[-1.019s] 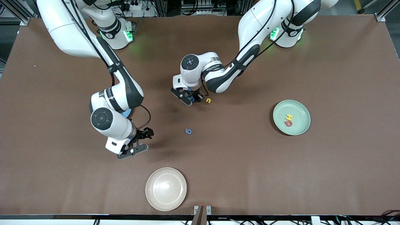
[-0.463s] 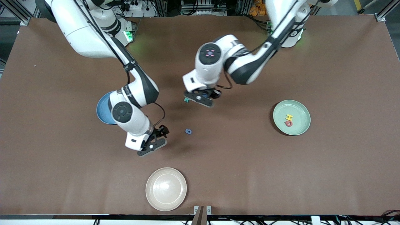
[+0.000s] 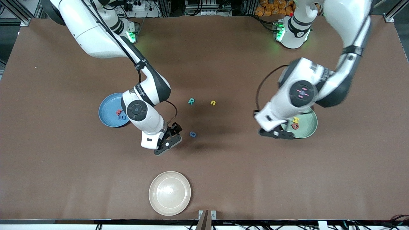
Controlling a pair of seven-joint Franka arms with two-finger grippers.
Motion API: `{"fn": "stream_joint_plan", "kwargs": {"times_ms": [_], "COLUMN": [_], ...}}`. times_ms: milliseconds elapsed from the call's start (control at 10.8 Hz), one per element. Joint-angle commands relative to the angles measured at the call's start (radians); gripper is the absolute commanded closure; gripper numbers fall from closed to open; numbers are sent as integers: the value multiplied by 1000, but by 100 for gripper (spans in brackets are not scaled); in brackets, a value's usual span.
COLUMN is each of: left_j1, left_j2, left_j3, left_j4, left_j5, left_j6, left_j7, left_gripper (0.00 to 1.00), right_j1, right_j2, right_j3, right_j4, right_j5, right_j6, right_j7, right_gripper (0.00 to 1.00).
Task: Sort upper and lower case letters into plates
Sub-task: 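Set the blue M on the green plate with the left gripper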
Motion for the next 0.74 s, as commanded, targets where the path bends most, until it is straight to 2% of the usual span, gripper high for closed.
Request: {"fn": "stream_joint_plan", "kwargs": {"times_ms": [0,185,371,463,556,648], "left_j1": [123,203,238,251,248,249], "left_j2": [-23,-14,35,61,65,56], "left_j3": [-13,-13,-9,-9,-9,-12], "left_j4": [-127,-240,-267,-265,-264,-253], "left_j5": [42,94,176,200,203,203], "left_j6": [36,148,179,187,188,187], "left_j7": [117,140,142,143,142,145], "left_gripper": [100,100,100,86,57,1], "right_j1": [-27,-21,-7,-9,-9,-10], "right_j2": [32,30,30,30,29,24], "right_j3": [18,18,12,11,11,11], "right_j4": [17,15,14,14,15,15], "right_j5": [-10,-10,-16,-8,-5,-2], "right_j6": [5,17,20,20,19,11], "right_j7": [-20,-16,-20,-16,-10,-5], "right_gripper": [0,0,0,0,0,0]}}
